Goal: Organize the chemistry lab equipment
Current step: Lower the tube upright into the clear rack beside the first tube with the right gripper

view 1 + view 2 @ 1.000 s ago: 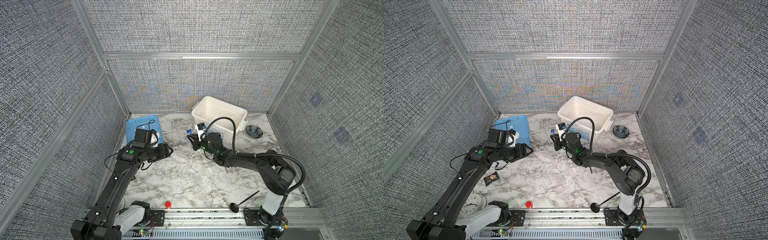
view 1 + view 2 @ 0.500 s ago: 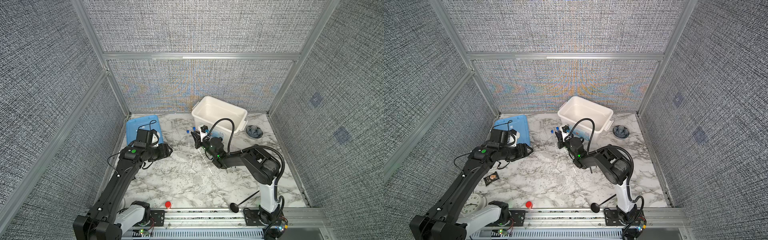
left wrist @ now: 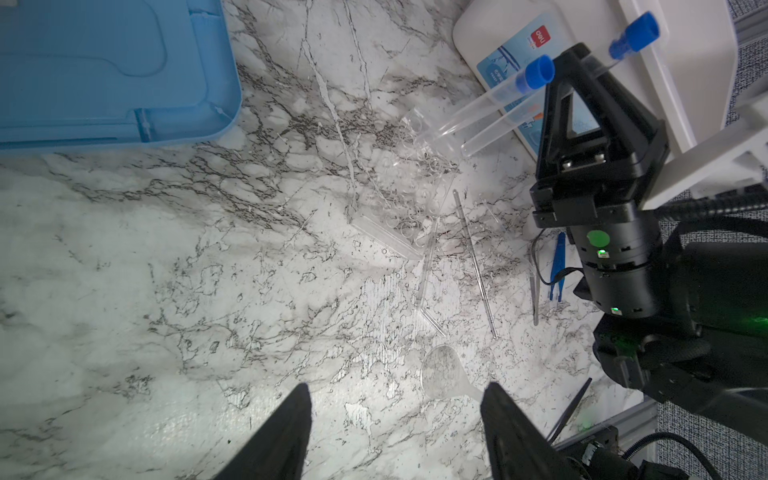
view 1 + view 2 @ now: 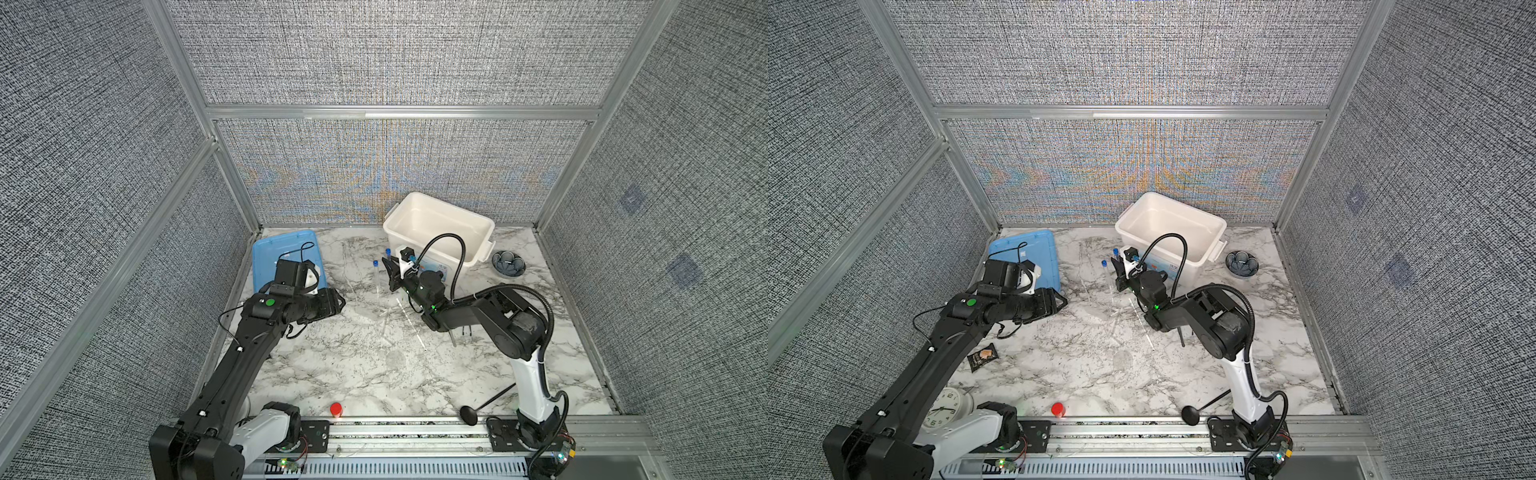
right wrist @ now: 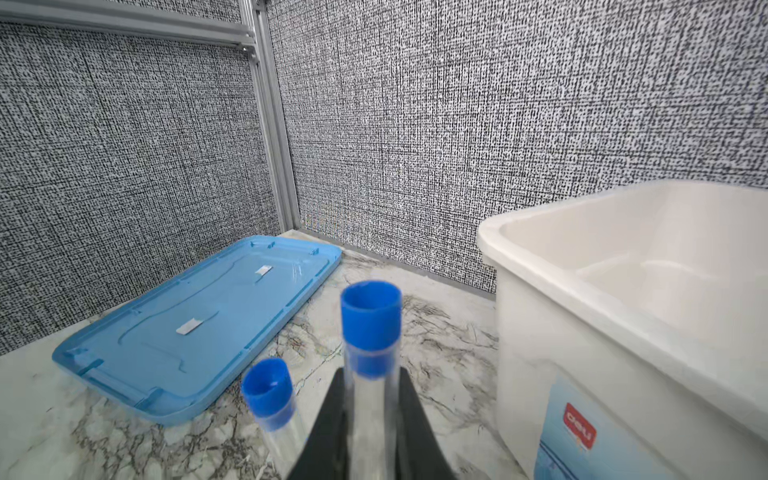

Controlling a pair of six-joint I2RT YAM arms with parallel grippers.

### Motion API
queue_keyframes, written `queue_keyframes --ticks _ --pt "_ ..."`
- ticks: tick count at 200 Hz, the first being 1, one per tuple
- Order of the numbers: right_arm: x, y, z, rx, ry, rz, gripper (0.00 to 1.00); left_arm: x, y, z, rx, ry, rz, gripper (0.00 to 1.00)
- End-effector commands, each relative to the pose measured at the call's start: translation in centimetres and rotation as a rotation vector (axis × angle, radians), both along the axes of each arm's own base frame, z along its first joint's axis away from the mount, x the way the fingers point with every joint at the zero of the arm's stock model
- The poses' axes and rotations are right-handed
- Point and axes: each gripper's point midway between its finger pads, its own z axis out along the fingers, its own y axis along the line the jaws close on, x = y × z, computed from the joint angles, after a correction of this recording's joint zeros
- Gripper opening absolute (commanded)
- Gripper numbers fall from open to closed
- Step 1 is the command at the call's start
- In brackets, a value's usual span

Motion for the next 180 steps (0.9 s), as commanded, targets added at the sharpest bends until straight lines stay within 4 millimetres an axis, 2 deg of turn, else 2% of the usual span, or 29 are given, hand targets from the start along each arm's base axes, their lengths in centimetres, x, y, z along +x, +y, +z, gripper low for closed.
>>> queue_keyframes --ticks 1,33,108,180 --pt "0.1 0.2 0.3 0.009 -0.029 0.005 0.15 0.7 -0.1 0.4 0.01 -0.035 -0.014 0.67" --pt "0.3 0.0 -0.4 0.012 -0.021 -0.004 0.15 0.9 0.0 0.2 0.033 -0.014 -0.025 0.67" --pt "0.4 -0.5 -0.3 0.003 -0.041 -0.008 0.15 1.4 -0.6 0.1 0.001 -0.01 -0.027 0.67" --pt "0.1 -0.8 -0.3 0.016 -0.045 -0.021 0.21 1.3 -0.4 0.2 0.004 -0.017 -0.026 0.66"
